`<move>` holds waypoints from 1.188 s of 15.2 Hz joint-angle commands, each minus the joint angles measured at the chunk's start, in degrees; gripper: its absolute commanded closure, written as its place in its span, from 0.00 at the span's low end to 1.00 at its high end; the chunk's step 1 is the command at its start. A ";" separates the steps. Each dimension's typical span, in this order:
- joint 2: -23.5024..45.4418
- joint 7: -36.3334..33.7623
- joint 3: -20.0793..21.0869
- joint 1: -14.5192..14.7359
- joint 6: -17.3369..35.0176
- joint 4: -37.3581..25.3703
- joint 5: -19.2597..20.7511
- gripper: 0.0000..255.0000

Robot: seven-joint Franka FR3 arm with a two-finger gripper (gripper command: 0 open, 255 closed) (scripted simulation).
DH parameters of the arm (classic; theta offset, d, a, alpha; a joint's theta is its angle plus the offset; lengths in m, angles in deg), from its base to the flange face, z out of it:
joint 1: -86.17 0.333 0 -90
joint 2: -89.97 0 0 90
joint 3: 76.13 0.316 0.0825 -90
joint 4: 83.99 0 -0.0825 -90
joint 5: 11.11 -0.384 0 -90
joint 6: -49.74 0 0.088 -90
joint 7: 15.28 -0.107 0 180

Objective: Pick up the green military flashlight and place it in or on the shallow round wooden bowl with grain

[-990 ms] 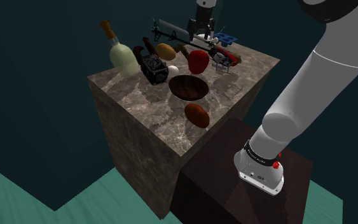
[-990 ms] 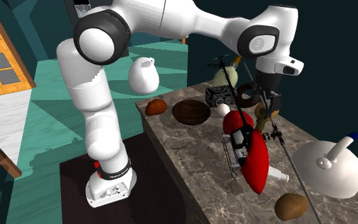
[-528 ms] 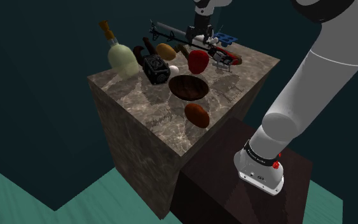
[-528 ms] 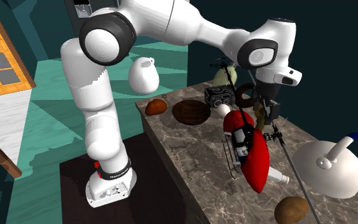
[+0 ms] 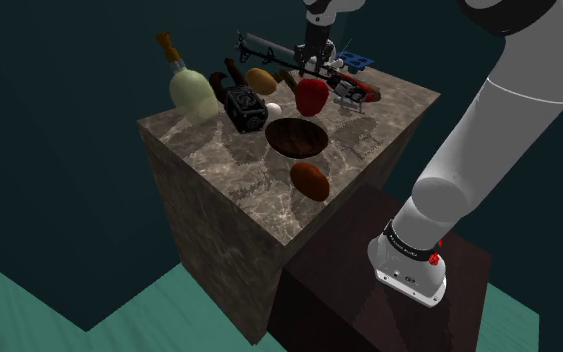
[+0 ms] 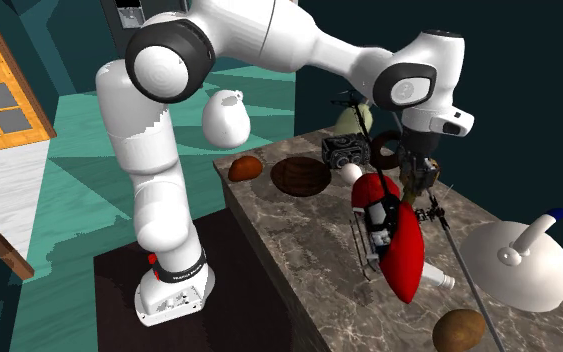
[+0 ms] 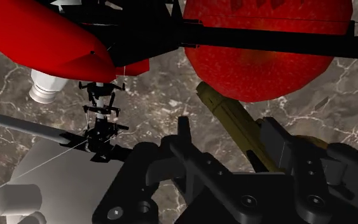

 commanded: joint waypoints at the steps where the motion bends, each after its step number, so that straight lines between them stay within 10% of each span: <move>1: 0.02 -0.01 -0.01 -0.01 0.01 0.01 0.00 1.00; 9: 0.03 0.00 -0.01 -0.01 -0.02 0.01 0.00 1.00; 10: 0.03 0.00 -0.01 -0.01 -0.02 0.01 0.00 0.00; 15: 5.48 -9.90 4.39 7.84 3.12 -1.10 27.01 0.00; 18: 6.67 -10.85 4.17 8.30 4.49 -0.58 29.42 0.00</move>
